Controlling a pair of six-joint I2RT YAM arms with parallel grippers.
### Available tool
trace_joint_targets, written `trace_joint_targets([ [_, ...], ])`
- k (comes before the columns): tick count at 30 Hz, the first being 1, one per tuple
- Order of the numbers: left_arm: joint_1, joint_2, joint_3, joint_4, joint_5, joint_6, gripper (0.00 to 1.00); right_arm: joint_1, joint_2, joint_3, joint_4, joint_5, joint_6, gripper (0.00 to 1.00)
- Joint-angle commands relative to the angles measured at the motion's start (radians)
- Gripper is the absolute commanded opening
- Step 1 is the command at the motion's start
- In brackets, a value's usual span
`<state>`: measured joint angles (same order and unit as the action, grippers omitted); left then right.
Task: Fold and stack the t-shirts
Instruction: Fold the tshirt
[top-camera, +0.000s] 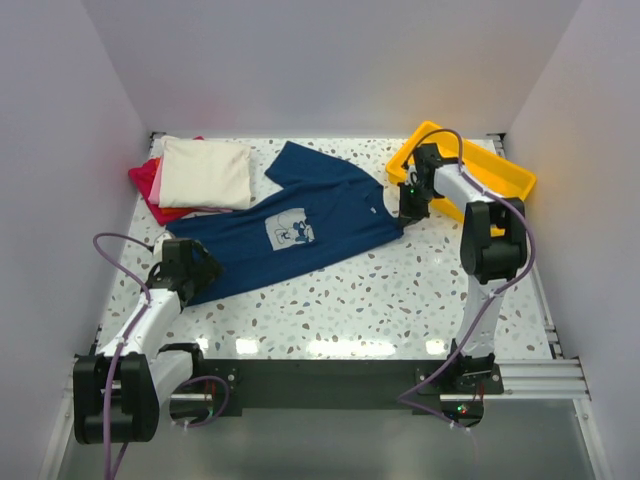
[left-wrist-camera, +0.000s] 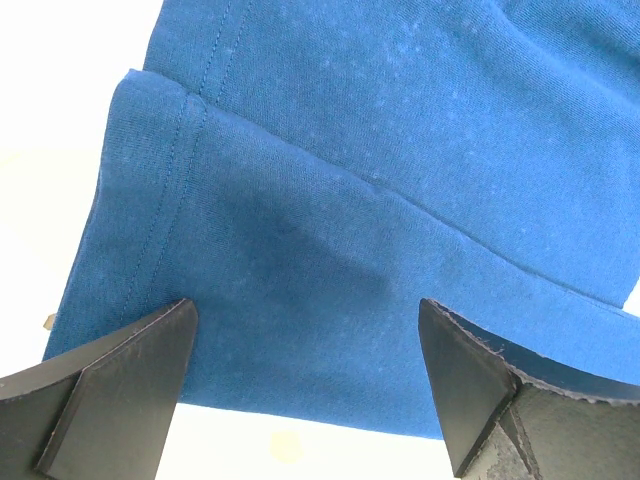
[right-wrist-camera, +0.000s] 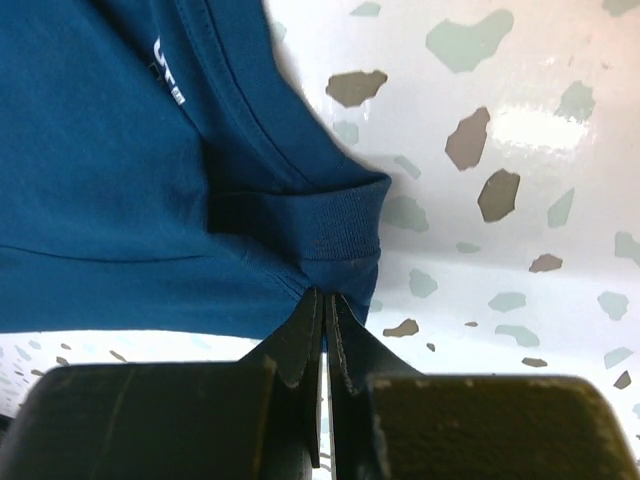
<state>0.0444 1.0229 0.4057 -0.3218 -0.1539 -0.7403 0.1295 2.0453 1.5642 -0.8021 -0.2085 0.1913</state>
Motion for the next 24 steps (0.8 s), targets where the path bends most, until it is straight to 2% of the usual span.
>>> trace_joint_targets([
  [1,-0.003,0.029,-0.024,-0.042,0.001,-0.004,0.98,-0.014,0.021,0.074,-0.022,0.032,-0.016,0.0],
  [4,-0.003,0.028,-0.024,-0.043,0.001,-0.007,0.98,-0.014,0.041,0.112,-0.077,0.087,-0.013,0.01],
  [11,-0.005,0.029,0.013,-0.077,-0.001,0.001,0.98,-0.014,-0.043,0.112,-0.14,0.176,-0.009,0.39],
  [12,-0.005,0.025,0.037,-0.086,-0.003,0.004,0.98,-0.014,-0.069,0.112,-0.14,0.169,-0.006,0.42],
  [17,-0.008,0.006,0.122,-0.135,-0.01,0.032,0.98,0.038,-0.129,0.118,-0.066,0.041,-0.007,0.5],
  [21,-0.024,0.022,0.2,-0.135,-0.024,0.044,0.98,0.16,-0.097,0.141,0.024,-0.049,0.008,0.5],
  [24,-0.035,0.046,0.232,-0.103,-0.029,0.039,0.98,0.191,-0.063,0.128,0.113,-0.136,0.065,0.5],
])
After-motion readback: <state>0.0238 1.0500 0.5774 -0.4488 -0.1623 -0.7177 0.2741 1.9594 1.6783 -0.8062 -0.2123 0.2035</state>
